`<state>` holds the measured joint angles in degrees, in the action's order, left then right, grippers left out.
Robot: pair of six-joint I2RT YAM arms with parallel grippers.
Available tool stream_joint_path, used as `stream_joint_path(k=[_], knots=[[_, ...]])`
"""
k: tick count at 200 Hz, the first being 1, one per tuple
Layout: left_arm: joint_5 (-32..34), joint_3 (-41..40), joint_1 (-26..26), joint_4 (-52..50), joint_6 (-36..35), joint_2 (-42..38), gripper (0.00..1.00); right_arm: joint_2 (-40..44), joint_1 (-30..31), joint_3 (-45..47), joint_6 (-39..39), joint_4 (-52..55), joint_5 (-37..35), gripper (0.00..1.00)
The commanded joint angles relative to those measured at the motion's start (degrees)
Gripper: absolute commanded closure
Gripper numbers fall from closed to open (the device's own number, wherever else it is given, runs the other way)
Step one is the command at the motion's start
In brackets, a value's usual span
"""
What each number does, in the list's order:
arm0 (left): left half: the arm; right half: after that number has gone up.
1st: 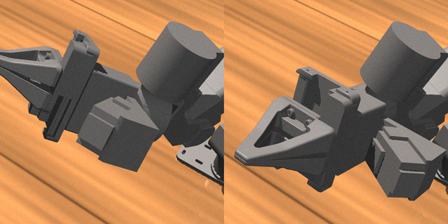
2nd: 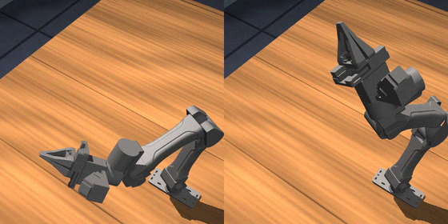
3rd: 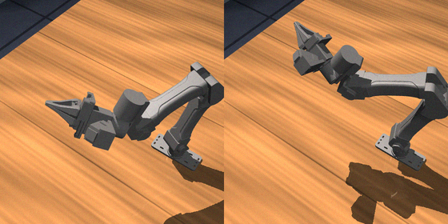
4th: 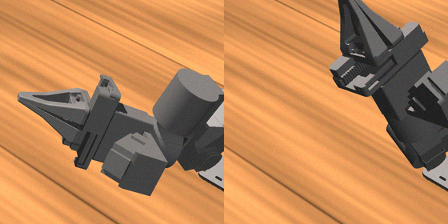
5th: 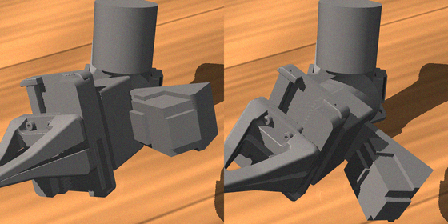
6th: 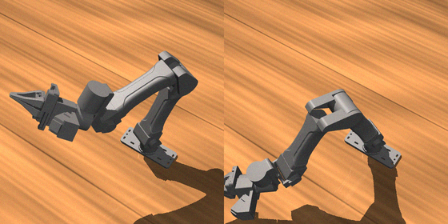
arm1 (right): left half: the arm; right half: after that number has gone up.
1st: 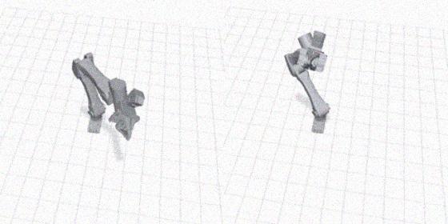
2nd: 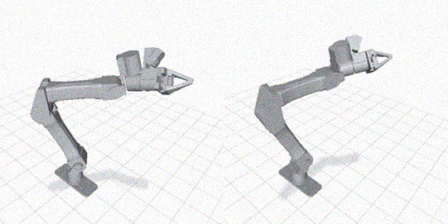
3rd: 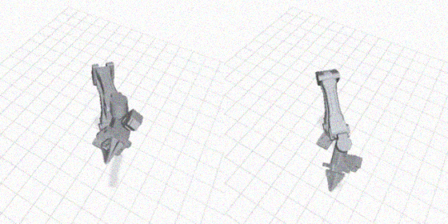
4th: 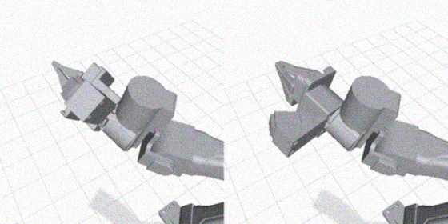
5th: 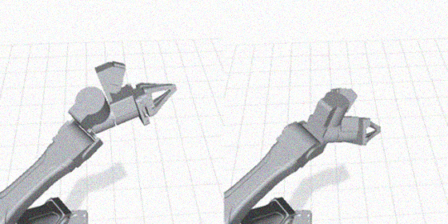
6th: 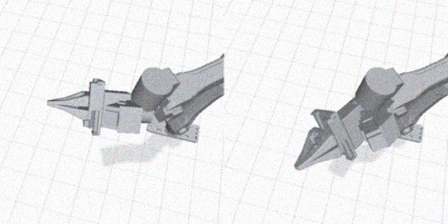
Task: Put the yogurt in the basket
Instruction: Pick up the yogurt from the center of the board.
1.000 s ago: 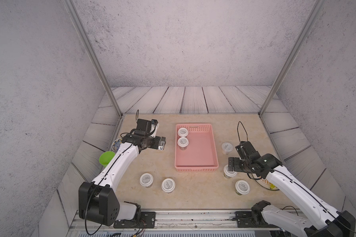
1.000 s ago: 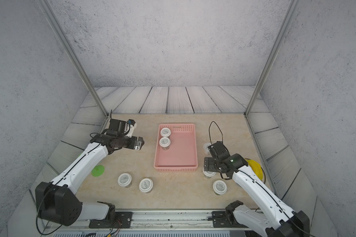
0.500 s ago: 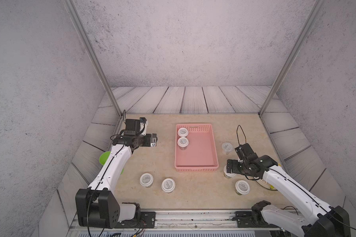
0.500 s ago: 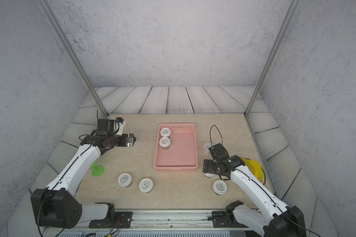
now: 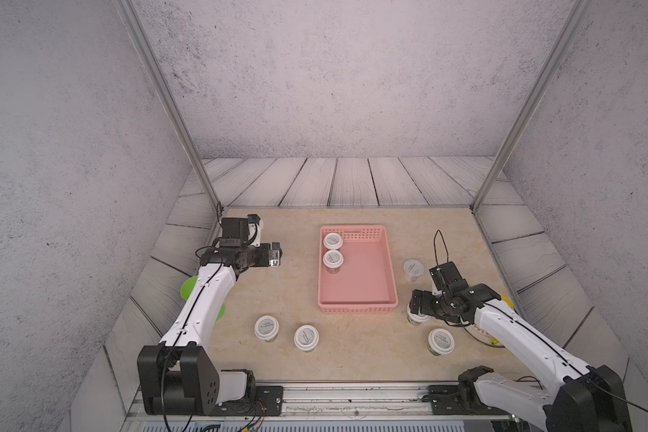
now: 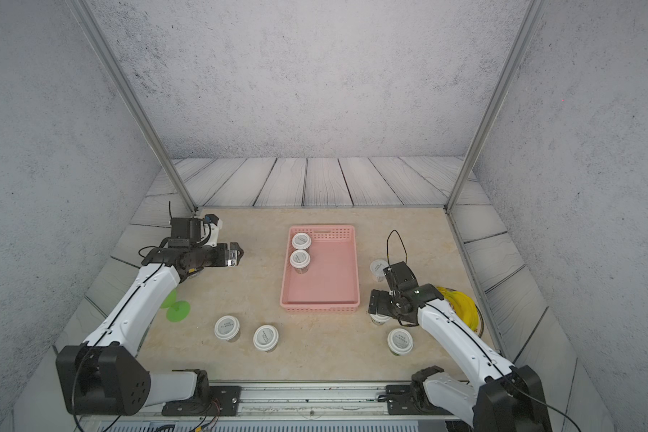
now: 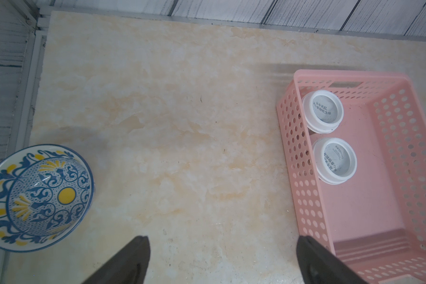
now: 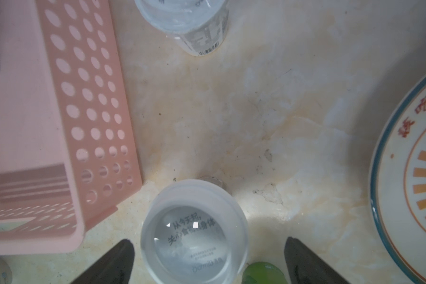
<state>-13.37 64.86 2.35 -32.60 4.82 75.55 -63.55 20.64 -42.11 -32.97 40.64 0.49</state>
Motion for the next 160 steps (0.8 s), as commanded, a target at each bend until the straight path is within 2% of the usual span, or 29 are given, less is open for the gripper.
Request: stream_joint_path(k=[1,88,160], knots=[[-1.05,-1.00,-0.83,0.83,0.45,-1.56,0.02,-1.17,-0.38,0.23,0.88,-1.67,1.45,0.01],[-2.06,-0.99,-1.45,1.08,1.00,-1.11,0.01,-3.59,-1.41,-0.11,1.25,-1.67,5.54,0.12],[-1.75,-0.87,-1.59,0.88,1.15,-1.06,0.01,-3.24,-1.57,-0.26,1.04,0.00,5.12,0.17]])
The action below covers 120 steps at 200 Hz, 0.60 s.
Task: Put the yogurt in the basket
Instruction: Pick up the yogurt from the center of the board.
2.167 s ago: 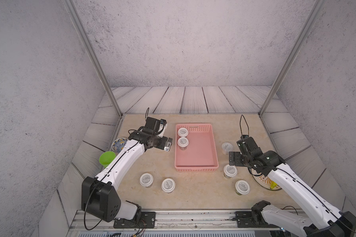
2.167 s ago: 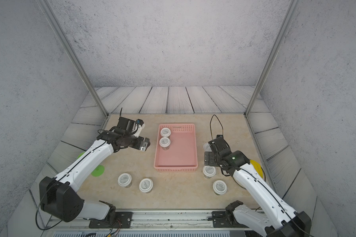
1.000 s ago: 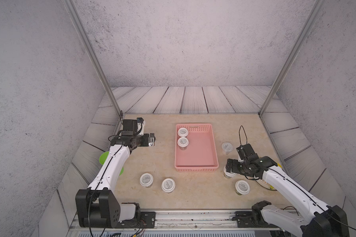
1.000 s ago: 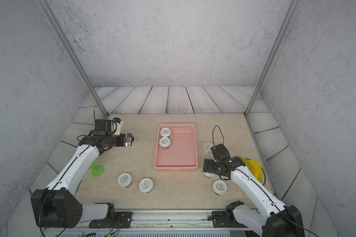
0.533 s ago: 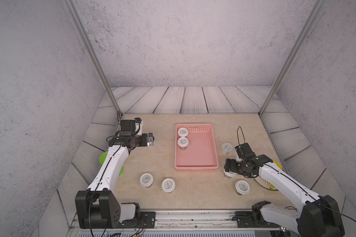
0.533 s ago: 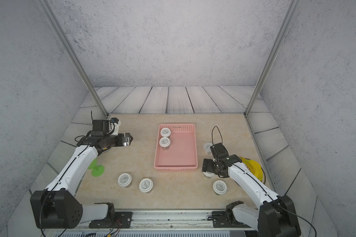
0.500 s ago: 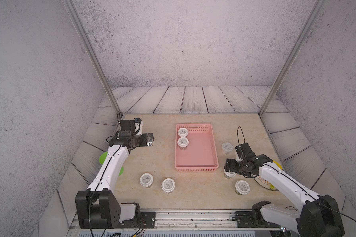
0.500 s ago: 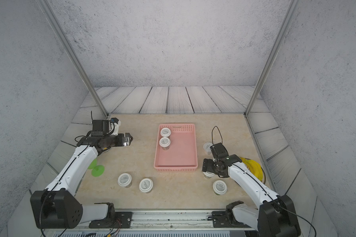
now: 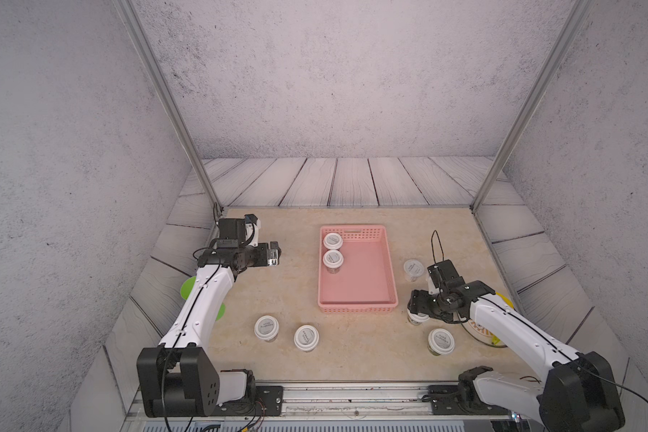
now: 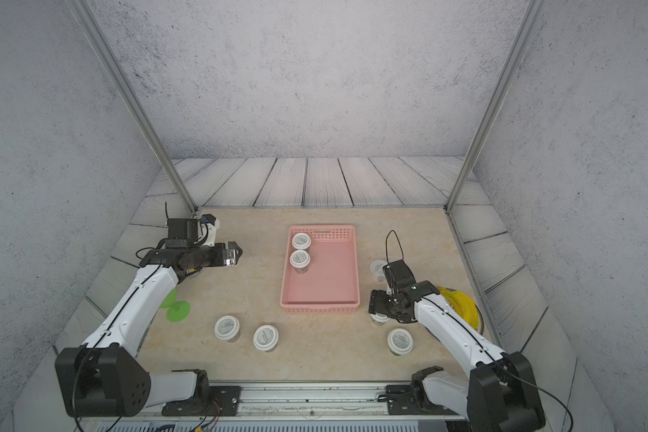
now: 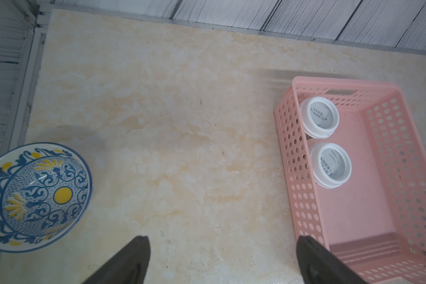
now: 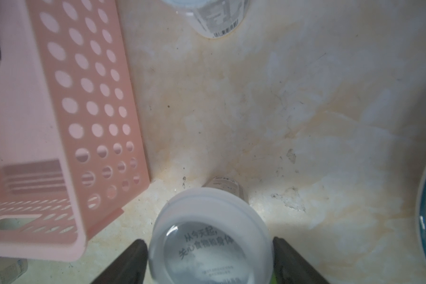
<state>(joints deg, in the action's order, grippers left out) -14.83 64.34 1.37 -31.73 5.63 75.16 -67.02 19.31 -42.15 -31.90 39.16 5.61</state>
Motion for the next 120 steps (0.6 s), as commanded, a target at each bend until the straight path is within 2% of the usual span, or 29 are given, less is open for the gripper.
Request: stream_joint_path(k=[1,120], knots=[[-0.29,-0.31,-0.64,0.00,0.30,-0.69,0.01,0.23,-0.19,-0.17,-0.06,1.47,0.05,0.17],[-1.25,-0.97,-1.22,0.74,0.60,-1.50,0.02,2.29,-0.77,0.89,0.52,1.28,-0.20,0.22]])
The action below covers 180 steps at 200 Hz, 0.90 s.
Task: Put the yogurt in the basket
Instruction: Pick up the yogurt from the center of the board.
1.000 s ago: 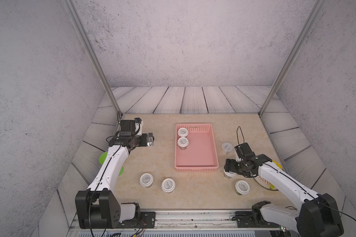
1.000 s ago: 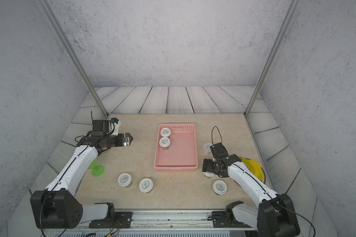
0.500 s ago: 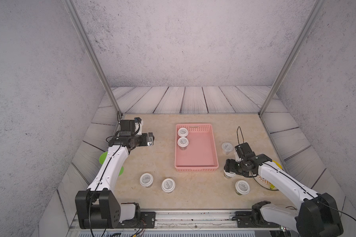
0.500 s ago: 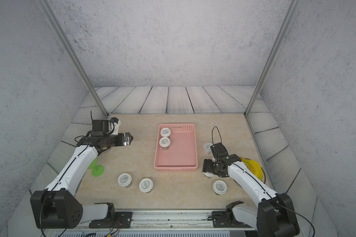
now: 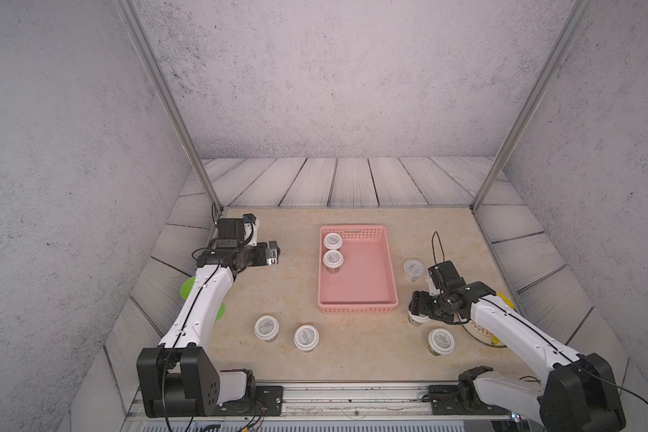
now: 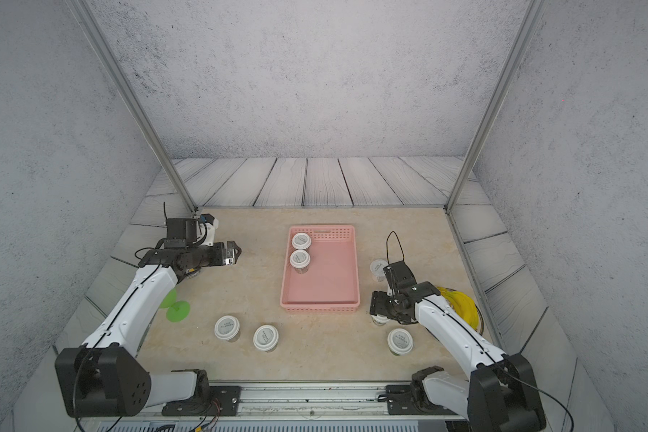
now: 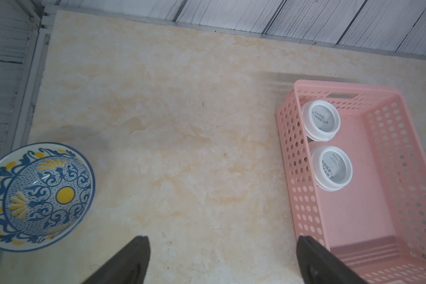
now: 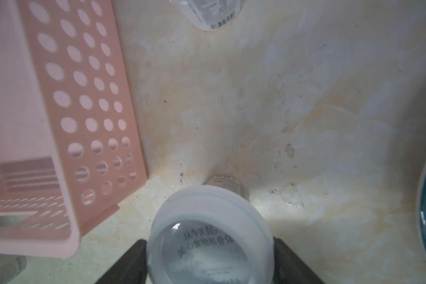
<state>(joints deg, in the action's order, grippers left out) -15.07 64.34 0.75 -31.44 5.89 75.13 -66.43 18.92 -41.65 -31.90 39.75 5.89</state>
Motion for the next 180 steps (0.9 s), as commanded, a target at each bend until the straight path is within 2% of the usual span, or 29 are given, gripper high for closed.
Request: stream_joint_path(k=[1,98,180], knots=[[-1.01,-0.97,-0.59,0.48,0.30,-1.39,0.02,1.68,-0.38,0.37,0.61,0.68,-0.51,0.22],[-1.28,-1.21,-0.90,0.59,0.36,-1.55,0.02,2.62,-2.23,-3.85,2.93,4.26,-2.36,0.22],[-1.25,-0.94,-1.10,0.35,0.36,-1.82,0.02,0.58,-3.73,-13.06,4.51,8.81,-3.46,0.22]])
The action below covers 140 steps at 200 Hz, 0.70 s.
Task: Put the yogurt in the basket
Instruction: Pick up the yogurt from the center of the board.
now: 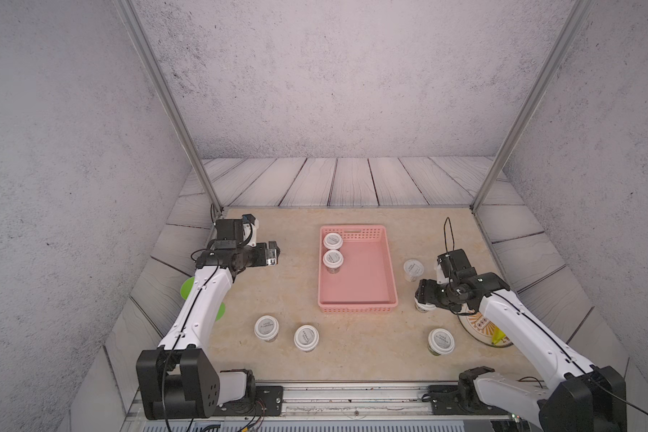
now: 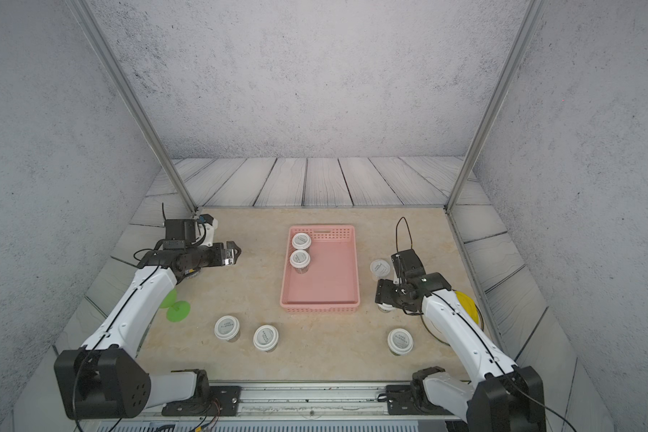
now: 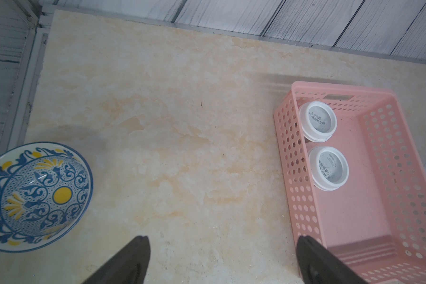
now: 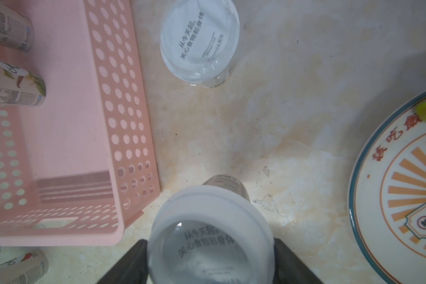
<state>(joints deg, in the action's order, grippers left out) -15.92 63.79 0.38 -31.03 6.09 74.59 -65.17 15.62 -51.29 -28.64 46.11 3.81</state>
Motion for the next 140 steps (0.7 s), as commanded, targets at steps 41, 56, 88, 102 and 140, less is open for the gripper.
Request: stream_joint_path(k=[41,56,88,102,140], knots=[[-0.23,-0.12,-0.90,-0.61,-0.02,-1.47,0.02,-3.43,-0.76,-9.03,2.51,4.54,-1.21,0.22],[-0.50,-0.54,-0.99,-0.07,-0.10,-1.81,0.02,-4.41,-0.77,-10.96,2.93,4.61,-0.49,0.22],[-0.24,-0.38,-1.34,-0.44,-0.13,-2.07,0.02,-7.27,-0.80,-15.74,3.29,5.39,-0.41,0.22],[-0.59,-0.81,-1.36,-0.04,-0.20,-2.37,0.02,-8.77,-0.78,-17.73,3.74,4.96,1.23,0.22],[-0.47,-0.67,-1.87,-0.34,-0.19,-3.06,0.02,-13.56,-0.77,-23.25,3.68,4.82,4.10,0.22]])
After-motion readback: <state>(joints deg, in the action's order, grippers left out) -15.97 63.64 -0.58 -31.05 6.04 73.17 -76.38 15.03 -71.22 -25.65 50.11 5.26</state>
